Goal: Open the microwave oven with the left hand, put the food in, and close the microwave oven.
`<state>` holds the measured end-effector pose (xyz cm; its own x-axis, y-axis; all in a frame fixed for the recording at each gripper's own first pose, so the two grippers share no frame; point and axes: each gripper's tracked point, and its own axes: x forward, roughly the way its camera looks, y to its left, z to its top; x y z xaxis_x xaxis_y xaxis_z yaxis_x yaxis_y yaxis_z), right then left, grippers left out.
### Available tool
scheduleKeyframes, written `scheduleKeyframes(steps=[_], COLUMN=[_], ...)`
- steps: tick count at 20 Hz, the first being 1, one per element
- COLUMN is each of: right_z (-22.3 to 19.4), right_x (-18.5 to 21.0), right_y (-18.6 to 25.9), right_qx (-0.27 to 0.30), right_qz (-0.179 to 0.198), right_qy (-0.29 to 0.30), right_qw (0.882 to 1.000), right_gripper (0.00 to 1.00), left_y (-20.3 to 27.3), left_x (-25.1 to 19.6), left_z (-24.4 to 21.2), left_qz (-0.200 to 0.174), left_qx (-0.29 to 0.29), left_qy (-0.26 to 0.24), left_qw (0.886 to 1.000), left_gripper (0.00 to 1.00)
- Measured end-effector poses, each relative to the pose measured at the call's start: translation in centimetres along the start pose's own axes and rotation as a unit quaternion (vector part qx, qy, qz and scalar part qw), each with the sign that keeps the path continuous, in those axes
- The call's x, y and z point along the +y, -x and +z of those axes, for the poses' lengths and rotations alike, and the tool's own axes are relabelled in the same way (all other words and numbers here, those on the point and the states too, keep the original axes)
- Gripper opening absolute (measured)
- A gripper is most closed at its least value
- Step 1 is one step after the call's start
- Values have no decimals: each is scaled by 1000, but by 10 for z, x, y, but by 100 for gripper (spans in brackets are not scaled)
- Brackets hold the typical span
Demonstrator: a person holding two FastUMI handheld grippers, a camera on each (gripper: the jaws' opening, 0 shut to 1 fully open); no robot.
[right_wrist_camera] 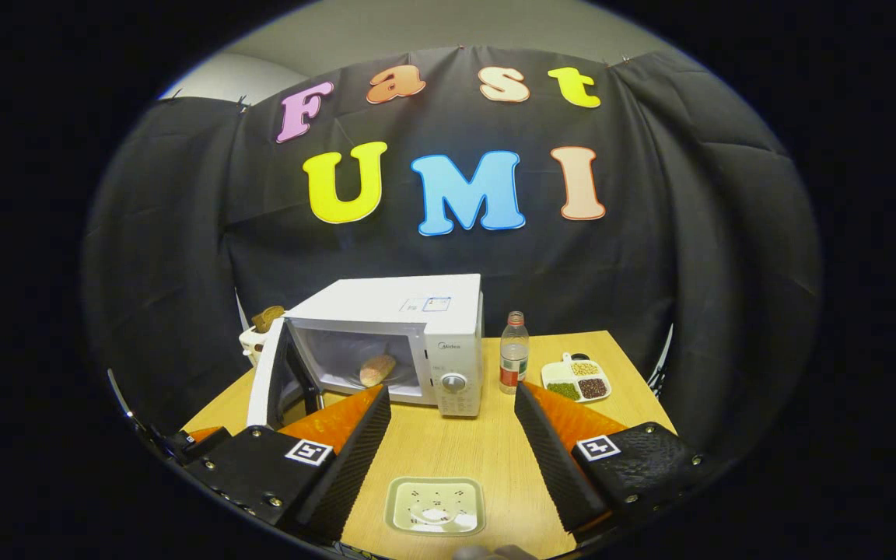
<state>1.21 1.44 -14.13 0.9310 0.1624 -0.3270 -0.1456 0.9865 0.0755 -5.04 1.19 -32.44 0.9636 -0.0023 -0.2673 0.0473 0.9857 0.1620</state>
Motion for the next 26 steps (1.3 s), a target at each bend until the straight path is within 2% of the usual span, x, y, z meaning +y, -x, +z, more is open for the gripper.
scheduleKeyframes(steps=[13,20,26], right_z=[7,5,0], right_x=[-53,-71,-71], right_y=[-2,-16,-26], right_qx=[7,20,34], right_qz=[-47,-68,-66], right_qy=[-27,-36,-43], right_qw=[998,997,996], right_gripper=[98,98,98], left_y=[-104,-169,-217], left_x=[-100,-129,-142], left_z=[45,55,65], left_qz=[-96,-106,-91], left_qx=[-27,-32,-33], left_qy=[-25,-30,-27], left_qw=[995,993,995], left_gripper=[95,95,95])
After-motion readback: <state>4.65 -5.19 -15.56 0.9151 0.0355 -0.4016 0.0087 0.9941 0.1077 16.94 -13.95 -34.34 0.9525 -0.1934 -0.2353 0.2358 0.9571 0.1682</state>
